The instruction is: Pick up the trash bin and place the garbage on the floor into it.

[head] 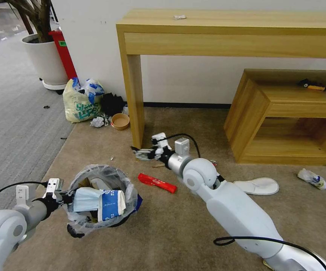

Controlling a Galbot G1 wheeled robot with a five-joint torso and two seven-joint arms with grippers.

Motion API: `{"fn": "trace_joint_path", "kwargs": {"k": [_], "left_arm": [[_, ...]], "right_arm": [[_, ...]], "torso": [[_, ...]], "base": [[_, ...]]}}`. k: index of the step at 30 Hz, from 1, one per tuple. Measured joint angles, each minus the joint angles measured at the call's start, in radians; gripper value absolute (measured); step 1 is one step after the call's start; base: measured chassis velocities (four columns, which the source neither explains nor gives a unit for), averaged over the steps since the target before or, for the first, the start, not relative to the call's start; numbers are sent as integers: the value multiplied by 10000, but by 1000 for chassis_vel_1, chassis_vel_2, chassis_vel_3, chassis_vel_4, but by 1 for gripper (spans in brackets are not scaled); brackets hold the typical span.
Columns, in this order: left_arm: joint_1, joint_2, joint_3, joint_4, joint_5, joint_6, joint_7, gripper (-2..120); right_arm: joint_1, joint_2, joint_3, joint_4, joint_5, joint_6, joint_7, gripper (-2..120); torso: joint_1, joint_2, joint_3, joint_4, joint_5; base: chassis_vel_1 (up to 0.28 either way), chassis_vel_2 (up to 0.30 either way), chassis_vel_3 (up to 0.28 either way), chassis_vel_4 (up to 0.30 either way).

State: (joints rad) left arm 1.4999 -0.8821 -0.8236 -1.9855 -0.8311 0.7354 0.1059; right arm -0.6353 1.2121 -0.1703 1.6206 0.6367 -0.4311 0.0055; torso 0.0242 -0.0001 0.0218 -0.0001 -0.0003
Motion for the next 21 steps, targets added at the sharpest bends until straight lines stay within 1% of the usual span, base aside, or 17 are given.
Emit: {"fn": "trace_joint_path", "kwargs": {"k": [1, 4, 7, 8, 9, 11, 12, 13, 14, 15, 16, 17, 18, 19, 20, 21], "left_arm": [[7, -1, -7, -17, -2, 0, 0, 0], [15, 2, -16, -31, -7, 0, 0, 0], [53, 24, -58, -52, -17, 0, 0, 0], [53, 24, -58, -52, -17, 0, 0, 0], [100, 39, -93, -66, -22, 0, 3, 0], [157, 41, -122, -76, -22, 0, 8, 0], [197, 27, -126, -89, -18, 0, 18, 0], [197, 27, -126, -89, -18, 0, 18, 0], [213, 16, -126, -91, -3, 0, 21, 0], [213, 14, -123, -91, 4, 0, 21, 0], [210, 14, -112, -105, 7, 0, 21, 0], [210, 14, -112, -105, 7, 0, 21, 0], [208, 25, -101, -115, 7, 0, 21, 0], [219, 37, -93, -125, 11, 0, 21, 0], [219, 37, -93, -125, 11, 0, 21, 0], [228, 37, -80, -131, 16, -1, 21, 0]], "right_arm": [[-8, 19, 8, -546, -359, 213, -437, 100], [-8, 46, 14, -877, -504, 339, -700, 100], [-8, 129, 26, -1701, -922, 679, -1420, 100], [-8, 129, 26, -1701, -922, 679, -1420, 100], [25, 213, 36, -2336, -1247, 1036, -1978, 100], [101, 323, 65, -3110, -1516, 1413, -2605, 100], [190, 438, 71, -3811, -1726, 1761, -3048, 100], [190, 438, 71, -3811, -1726, 1761, -3048, 100], [293, 575, 77, -4555, -1998, 2141, -3394, 100], [346, 661, 81, -4925, -2133, 2315, -3560, 100], [463, 823, 82, -5660, -2428, 2667, -3860, 100], [463, 823, 82, -5660, -2428, 2667, -3860, 100], [596, 985, 83, -6460, -2735, 3039, -4158, 100], [685, 1093, 76, -6983, -2989, 3272, -4330, 100], [685, 1093, 76, -6983, -2989, 3272, -4330, 100], [744, 1178, 77, -7364, -3230, 3433, -4388, 100]], "torso": [[0, 0, 0, -2, -1], [0, 0, -1, 0, 0], [0, 0, 0, -1, 0], [0, 0, 0, -1, 0], [1, 0, 0, 0, 1], [0, 0, 0, 1, 0], [0, 0, -1, 2, -1], [0, 0, -1, 2, -1], [0, 0, 0, 1, -2], [0, 0, 0, -1, -2], [0, 0, 0, 2, 0], [0, 0, 0, 2, 0], [0, 0, 0, 1, -2], [0, 0, 0, 0, -1], [0, 0, 0, 0, -1], [0, 0, -1, 0, -1]], "base": [[0, 0, 0, 0], [0, 0, 0, 0], [0, 0, 0, 0], [0, 0, 0, 0], [0, 0, 0, 0], [0, 0, 0, 0], [0, 0, 0, 0], [0, 0, 0, 0], [0, 0, 0, 0], [0, 0, 0, 0], [0, 0, 0, 0], [0, 0, 0, 0], [0, 0, 0, 0], [0, 0, 0, 0], [0, 0, 0, 0], [0, 0, 0, 0]]}}
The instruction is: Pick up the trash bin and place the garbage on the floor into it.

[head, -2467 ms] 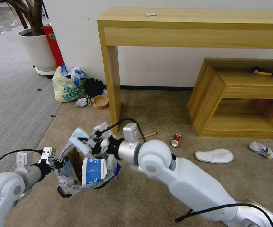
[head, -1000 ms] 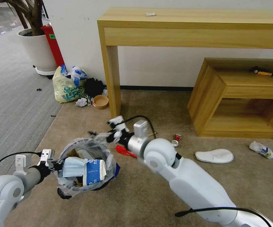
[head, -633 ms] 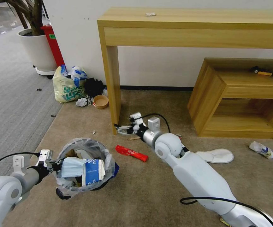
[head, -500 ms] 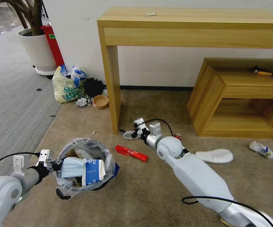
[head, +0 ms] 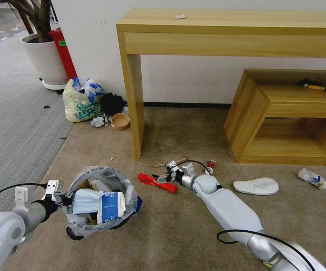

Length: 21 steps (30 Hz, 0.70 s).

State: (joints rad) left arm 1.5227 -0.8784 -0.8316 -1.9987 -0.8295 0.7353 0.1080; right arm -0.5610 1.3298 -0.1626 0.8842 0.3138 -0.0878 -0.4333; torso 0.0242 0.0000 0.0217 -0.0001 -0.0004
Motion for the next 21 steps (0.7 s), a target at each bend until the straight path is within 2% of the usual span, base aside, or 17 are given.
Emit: {"fn": "trace_joint_path", "kwargs": {"k": [2, 7, 14, 21], "left_arm": [[20, -14, 29, -26, 22, 0, 0, 0], [8, -22, 83, -30, 64, 0, 0, 0], [25, -57, 129, -108, 127, 0, -12, 0], [155, -93, 77, -219, 165, 1, -16, 0]], "right_arm": [[76, 153, 31, -707, -407, 255, -98, 100], [104, 300, 26, -1101, -494, 189, -31, 100], [136, 579, -42, -1553, -461, -392, 523, 100], [290, 913, -52, -2334, -442, -419, 716, 100]], "torso": [[0, 0, 0, 1, 0], [0, 0, 0, 0, 0], [0, 0, -1, 0, -1], [0, 0, -1, 2, 0]], "base": [[0, 0, 0, 0], [0, 0, 0, 0], [0, 0, 0, 0], [0, 0, 0, 0]]}}
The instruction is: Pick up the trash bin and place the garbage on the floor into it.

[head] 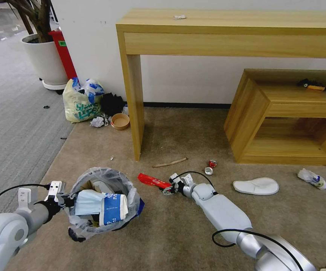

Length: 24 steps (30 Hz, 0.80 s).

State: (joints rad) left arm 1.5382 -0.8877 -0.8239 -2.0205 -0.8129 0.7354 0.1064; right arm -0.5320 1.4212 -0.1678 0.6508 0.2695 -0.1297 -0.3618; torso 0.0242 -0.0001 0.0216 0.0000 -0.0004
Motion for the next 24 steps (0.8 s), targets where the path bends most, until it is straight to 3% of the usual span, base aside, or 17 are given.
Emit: {"fn": "trace_joint_path", "kwargs": {"k": [24], "left_arm": [[159, -151, -15, -251, 115, 0, -57, 0]], "right_arm": [[487, 775, -29, -1766, 24, -115, 419, 99]], "torso": [[-1, 0, 0, -1, -1]], "base": [[0, 0, 0, 0]]}}
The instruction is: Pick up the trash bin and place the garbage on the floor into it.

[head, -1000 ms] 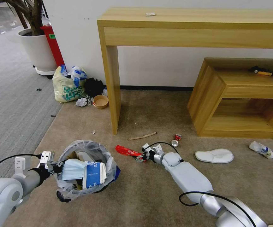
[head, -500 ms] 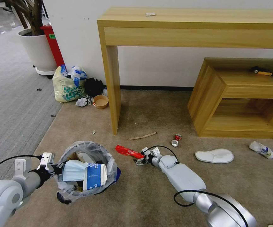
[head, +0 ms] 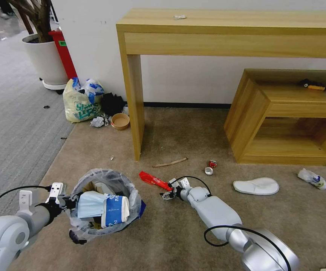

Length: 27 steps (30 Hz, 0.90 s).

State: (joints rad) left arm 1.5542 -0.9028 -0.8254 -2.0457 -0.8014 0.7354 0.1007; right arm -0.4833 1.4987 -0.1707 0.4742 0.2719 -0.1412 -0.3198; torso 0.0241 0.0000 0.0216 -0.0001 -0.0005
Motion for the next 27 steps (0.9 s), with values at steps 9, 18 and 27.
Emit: {"fn": "trace_joint_path", "kwargs": {"k": [9, 18, 27], "left_arm": [[22, 0, -15, -61, 1, 0, -9, 0], [12, 1, 8, -65, 0, 0, -16, 0], [19, 35, 6, -65, -5, 0, -9, 0]], "right_arm": [[-1, 18, 19, -45, 19, 18, 181, 77], [-43, 10, 39, -39, 25, 34, 324, 48], [-246, -35, 53, 166, 28, 70, 399, 15]], "torso": [[-2, 3, -2, -6, -3], [-2, 3, -1, -8, -6], [-2, 3, 0, 2, 2]], "base": [[0, 0, 0, 0], [0, 0, 0, 0], [0, 0, 0, 0]]}}
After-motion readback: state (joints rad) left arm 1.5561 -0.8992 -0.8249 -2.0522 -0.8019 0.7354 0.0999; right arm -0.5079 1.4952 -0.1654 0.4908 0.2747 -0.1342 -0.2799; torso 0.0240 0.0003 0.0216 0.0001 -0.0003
